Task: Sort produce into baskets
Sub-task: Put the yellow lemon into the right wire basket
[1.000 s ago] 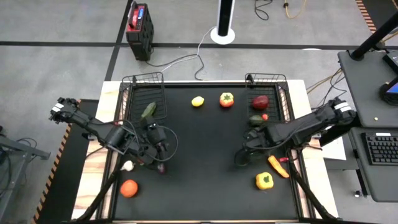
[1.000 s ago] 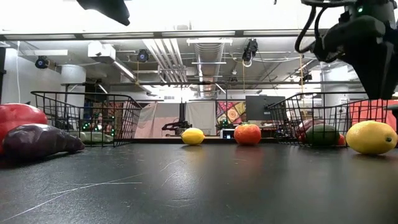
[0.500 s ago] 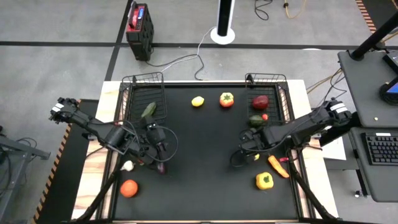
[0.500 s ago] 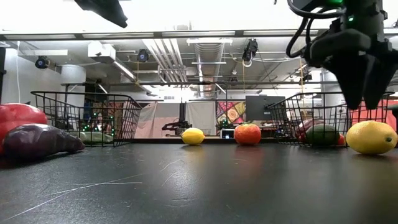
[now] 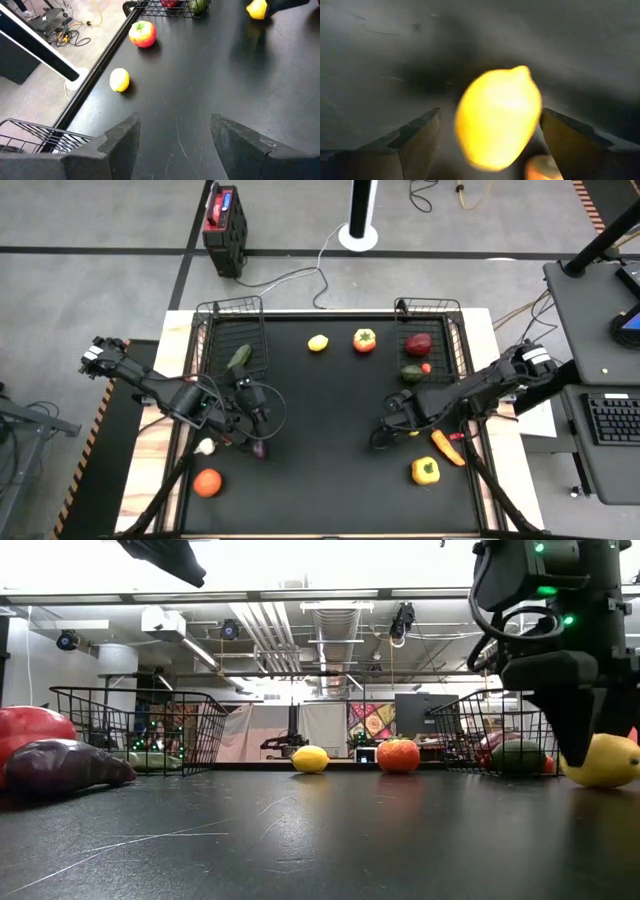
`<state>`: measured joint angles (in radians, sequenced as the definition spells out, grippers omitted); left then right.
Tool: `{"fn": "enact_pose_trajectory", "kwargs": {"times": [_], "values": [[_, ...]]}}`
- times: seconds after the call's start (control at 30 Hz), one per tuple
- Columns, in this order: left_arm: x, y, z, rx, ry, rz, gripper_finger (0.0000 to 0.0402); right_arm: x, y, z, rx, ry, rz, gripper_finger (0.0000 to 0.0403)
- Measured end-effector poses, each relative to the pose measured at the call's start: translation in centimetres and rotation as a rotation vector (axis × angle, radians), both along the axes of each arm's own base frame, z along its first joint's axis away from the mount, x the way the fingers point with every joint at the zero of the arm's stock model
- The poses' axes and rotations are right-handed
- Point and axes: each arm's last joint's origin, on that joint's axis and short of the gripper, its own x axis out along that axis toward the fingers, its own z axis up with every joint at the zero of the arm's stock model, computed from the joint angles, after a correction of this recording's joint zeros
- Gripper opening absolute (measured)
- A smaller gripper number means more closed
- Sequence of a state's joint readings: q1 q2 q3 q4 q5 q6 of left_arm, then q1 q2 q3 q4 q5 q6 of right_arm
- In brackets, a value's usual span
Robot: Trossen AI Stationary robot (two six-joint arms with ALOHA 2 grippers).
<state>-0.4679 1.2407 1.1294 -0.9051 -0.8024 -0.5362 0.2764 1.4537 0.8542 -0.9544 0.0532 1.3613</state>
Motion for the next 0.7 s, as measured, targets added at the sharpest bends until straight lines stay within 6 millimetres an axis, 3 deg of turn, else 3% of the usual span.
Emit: {"fn": "enact_pose_trajectory", "kwargs": {"times": [0.5,0.7], "values": [[0.0,0.0,-0.4,0.0,0.003,0.006,0.0223,0.3,0.1,-0.7,0.009,0.005,0.004,0.0239],[-0.1,0.0,-1.1,-0.014,0.003,0.026,0.0223,1.8,0.5,2.3,0.043,-0.115,0.067,0.0246]]}}
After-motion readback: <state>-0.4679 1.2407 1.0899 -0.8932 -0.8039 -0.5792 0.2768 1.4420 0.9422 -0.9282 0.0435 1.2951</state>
